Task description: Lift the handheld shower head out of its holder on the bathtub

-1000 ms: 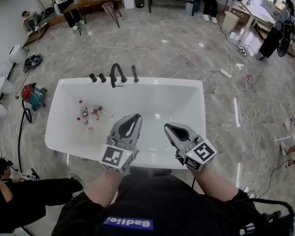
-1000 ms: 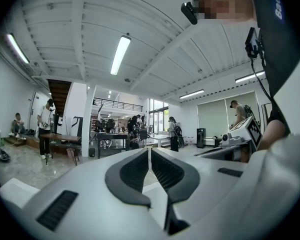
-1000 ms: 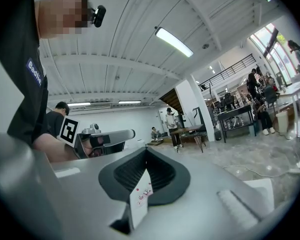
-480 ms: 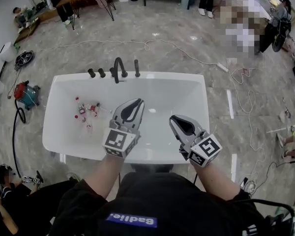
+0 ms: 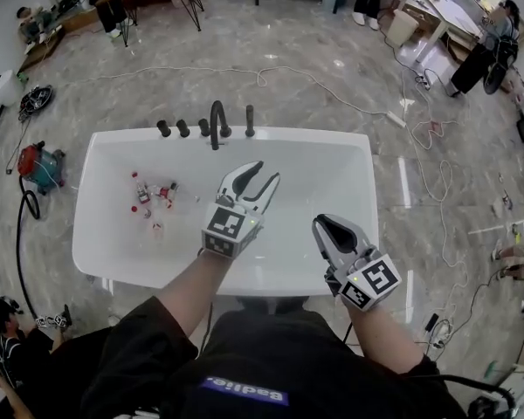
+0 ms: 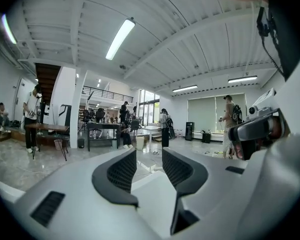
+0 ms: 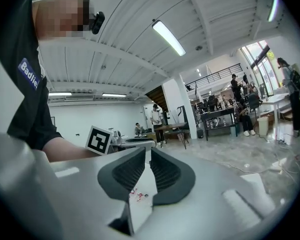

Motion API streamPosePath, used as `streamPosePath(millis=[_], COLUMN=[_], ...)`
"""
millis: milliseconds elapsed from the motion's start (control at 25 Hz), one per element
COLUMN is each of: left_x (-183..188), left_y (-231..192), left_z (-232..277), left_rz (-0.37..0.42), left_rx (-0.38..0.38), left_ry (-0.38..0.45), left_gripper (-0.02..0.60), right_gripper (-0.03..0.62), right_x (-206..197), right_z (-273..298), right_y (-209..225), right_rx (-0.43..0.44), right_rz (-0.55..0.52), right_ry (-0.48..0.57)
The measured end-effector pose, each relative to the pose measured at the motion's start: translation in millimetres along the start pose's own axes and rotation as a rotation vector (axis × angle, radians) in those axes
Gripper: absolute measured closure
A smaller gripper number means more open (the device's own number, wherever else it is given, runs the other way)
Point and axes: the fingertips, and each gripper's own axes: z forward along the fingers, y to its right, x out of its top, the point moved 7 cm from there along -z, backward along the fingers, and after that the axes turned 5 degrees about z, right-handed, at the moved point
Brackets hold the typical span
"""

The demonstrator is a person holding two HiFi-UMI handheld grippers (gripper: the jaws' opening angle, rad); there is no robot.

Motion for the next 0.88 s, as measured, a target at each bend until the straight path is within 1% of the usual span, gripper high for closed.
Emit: streamPosePath(millis=[160, 240, 400, 520, 640, 720, 880], left_x=[-21, -34, -56, -76, -110, -127, -158], left_y=[-8, -13, -34, -61, -89, -105, -130], left_z=[34, 54, 98, 128, 158, 177, 206], left_rz=[0.018, 0.021, 0.007, -0.009, -0.01, -0.011, -0.039], left_rx=[0.017, 0.023, 0.044, 0.09, 0.139, 0.163, 0.209], left_ry=[-0.036, -0.042, -0.073, -0.102, -0.17, -0.199, -0.229], left_gripper=[0.411, 0.385, 0.354, 0.316, 0.294, 0.29, 0.29], right_gripper=[0.582, 0.582, 0.582, 0.582, 0.582, 0.583, 0.582], right_x=[-14, -20, -27, -36, -49, -57, -72], right_z=[-2, -3, -9, -15, -22, -25, -27], right_y=[17, 29, 50, 68, 87, 101, 115], right_rx=[0.013, 0.022, 0.029, 0.018, -0.002, -0.017, -0.03], right_rz=[0.027, 0.042, 0.064, 0.09, 0.116, 0.129, 0.147], right_ry=[-0.01, -0.019, -0.038, -0.053, -0.072, -0.08, -0.106])
